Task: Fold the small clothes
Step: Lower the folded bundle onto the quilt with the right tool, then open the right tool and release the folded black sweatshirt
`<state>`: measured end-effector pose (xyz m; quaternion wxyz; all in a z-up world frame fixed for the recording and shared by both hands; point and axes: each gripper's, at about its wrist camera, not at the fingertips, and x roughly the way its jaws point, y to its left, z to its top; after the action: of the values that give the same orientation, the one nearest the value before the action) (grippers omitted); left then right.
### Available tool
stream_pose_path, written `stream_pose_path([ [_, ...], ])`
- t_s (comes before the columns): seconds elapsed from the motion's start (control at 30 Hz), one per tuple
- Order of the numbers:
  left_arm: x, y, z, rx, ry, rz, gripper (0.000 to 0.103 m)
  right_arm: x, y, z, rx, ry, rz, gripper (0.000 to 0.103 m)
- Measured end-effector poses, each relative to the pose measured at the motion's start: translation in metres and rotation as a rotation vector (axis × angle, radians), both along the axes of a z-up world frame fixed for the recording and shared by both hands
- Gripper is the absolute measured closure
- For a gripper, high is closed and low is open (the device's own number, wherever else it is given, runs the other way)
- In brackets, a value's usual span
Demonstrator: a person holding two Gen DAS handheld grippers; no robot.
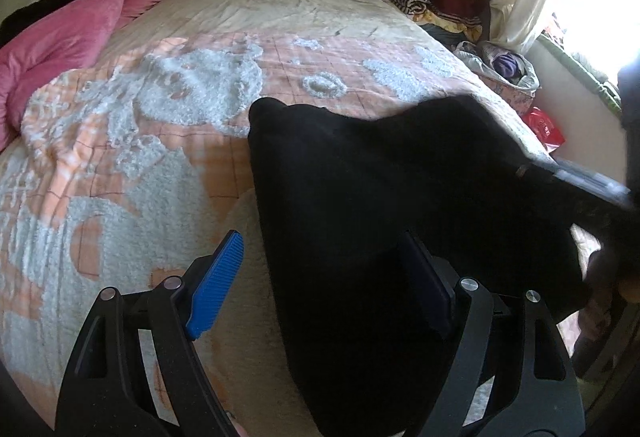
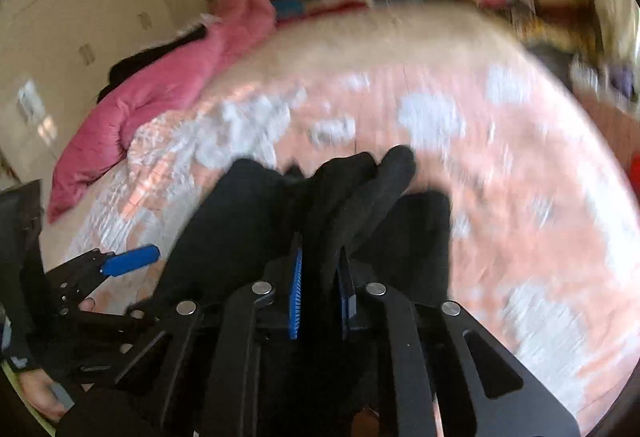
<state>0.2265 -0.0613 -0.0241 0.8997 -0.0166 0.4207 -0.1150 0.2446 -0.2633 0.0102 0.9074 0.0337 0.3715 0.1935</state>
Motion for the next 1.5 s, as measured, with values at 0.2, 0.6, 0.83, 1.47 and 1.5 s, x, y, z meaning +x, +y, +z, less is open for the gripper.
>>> stream_pose_path([
  [0.2,-0.004,-0.012,0.002,-0.037,0.017,-0.036,0.03,0.006,-0.017,-0.01,-0.096,-0.001,-0.026,0.091],
  [0.6,-0.013,-0.02,-0.007,-0.021,0.028,-0.057,0.03,-0.01,-0.044,-0.037,-0.058,0.032,-0.131,0.079],
  [0.83,-0.021,-0.016,-0.006,-0.026,0.02,-0.055,0.03,-0.048,-0.056,-0.022,0.033,0.022,-0.137,0.063],
  [1.47,-0.05,-0.009,-0.011,-0.029,0.029,-0.072,0.025,-0.092,-0.056,-0.042,0.109,0.138,-0.168,0.06],
  [1.5,-0.05,-0.009,-0.011,-0.034,0.03,-0.072,0.025,-0.091,-0.056,-0.042,0.115,0.139,-0.168,0.058],
])
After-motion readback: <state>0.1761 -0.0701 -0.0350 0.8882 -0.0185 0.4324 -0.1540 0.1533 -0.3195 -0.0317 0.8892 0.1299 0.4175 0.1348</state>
